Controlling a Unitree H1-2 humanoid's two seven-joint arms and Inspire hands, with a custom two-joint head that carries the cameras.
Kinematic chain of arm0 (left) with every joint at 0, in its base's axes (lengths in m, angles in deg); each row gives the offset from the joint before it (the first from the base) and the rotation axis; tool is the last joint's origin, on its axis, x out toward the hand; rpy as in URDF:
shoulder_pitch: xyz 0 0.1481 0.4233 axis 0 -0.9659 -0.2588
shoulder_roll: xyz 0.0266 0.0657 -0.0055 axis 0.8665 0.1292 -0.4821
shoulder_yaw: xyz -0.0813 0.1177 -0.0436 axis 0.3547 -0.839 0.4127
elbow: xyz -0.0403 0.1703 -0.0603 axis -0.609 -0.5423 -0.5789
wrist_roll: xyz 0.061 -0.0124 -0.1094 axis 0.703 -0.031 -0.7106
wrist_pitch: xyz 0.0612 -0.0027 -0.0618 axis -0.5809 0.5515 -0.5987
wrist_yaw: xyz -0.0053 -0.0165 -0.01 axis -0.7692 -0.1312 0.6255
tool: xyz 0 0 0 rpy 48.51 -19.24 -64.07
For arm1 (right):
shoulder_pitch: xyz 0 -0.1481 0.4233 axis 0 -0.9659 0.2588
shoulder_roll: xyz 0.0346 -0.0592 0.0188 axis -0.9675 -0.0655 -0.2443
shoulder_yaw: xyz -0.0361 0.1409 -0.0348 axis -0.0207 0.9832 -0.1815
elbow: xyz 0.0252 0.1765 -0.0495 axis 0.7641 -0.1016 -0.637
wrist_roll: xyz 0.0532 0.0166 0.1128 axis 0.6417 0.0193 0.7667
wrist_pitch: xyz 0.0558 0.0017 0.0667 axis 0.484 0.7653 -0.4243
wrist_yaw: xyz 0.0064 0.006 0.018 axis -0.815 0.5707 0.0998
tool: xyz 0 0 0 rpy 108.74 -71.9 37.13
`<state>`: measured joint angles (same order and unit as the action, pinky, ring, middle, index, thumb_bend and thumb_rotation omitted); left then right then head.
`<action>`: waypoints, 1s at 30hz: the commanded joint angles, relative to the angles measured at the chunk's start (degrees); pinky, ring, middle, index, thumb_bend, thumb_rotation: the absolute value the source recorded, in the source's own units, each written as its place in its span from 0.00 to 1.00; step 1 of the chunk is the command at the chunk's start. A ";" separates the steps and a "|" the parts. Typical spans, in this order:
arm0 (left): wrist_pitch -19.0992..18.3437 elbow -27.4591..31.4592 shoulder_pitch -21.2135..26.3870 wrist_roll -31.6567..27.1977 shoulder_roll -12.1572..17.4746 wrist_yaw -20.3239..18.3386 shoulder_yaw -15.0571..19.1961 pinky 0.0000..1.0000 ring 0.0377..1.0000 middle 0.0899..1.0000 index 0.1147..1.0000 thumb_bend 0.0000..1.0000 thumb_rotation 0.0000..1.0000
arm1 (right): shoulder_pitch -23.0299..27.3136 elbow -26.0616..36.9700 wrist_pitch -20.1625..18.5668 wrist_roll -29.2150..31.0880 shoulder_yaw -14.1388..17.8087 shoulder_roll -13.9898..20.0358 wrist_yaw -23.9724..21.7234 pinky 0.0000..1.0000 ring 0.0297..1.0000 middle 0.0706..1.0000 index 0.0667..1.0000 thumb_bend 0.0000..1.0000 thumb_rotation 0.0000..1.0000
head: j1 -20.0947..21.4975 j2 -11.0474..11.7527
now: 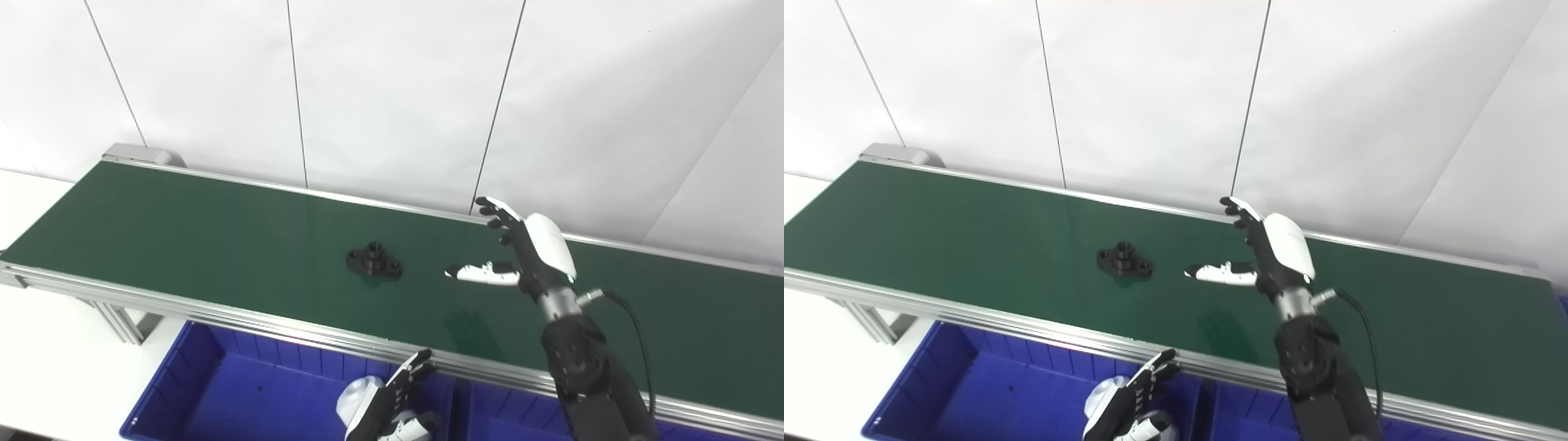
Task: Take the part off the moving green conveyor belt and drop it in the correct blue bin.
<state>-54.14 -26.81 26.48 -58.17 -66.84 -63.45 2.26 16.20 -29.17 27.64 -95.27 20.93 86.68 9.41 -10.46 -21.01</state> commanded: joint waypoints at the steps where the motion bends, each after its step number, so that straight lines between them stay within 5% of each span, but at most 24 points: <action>1: 1.95 1.03 0.57 0.58 -3.69 -0.20 -1.69 0.89 0.96 0.97 0.92 0.93 0.79 | 3.93 0.05 -2.43 -1.74 -0.87 0.10 1.13 0.64 0.76 0.81 0.83 0.97 0.52 | -0.01 0.00; 10: 2.03 0.79 0.90 0.63 -4.15 0.19 -1.83 0.88 0.96 0.97 0.93 0.93 0.78 | 8.28 -6.98 -4.71 -4.07 -3.92 -0.16 2.86 0.81 0.83 0.82 0.83 0.96 0.52 | -0.53 0.21; 30: 2.08 2.09 0.48 0.98 -4.81 0.34 -2.57 0.86 0.95 0.96 0.93 0.89 0.77 | 13.71 -20.24 -5.78 -7.22 -11.63 -2.05 6.35 0.80 0.77 0.77 0.83 0.96 0.54 | -0.78 -0.21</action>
<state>-54.12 -26.55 26.48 -57.58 -66.83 -63.00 1.94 26.51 -49.87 22.26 -102.08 9.42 85.16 13.62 -11.16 -21.18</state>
